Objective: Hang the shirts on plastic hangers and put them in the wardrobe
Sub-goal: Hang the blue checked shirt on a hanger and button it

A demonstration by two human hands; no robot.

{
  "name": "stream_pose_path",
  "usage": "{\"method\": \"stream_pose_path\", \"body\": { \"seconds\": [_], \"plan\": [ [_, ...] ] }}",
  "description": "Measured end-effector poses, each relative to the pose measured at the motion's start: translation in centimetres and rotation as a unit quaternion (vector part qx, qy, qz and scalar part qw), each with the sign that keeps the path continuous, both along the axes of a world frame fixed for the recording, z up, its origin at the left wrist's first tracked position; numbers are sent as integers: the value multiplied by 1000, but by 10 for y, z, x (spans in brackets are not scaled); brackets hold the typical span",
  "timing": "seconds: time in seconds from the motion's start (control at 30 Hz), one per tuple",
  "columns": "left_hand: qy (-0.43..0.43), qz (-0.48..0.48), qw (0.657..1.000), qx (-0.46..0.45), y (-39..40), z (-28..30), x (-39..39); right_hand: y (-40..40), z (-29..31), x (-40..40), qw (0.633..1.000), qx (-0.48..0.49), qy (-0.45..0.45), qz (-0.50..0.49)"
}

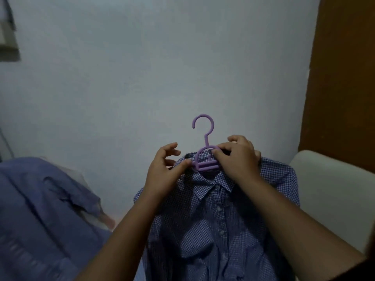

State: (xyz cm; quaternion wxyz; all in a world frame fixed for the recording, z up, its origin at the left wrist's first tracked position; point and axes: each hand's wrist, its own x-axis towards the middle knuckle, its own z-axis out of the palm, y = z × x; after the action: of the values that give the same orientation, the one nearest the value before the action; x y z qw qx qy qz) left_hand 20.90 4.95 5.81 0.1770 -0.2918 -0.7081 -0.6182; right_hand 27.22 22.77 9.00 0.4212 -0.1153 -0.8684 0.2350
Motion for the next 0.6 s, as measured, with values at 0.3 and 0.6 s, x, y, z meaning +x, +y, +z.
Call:
{"method": "stream_pose_path", "body": {
  "seconds": [0.3,0.6],
  "plan": [
    [237,114,955,-139,-12,86,55,-14,82,61,995,-28,98,-8],
    [391,153,893,-161,-3,112,89,-21,109,86,991,-12,133,4]
  ]
}}
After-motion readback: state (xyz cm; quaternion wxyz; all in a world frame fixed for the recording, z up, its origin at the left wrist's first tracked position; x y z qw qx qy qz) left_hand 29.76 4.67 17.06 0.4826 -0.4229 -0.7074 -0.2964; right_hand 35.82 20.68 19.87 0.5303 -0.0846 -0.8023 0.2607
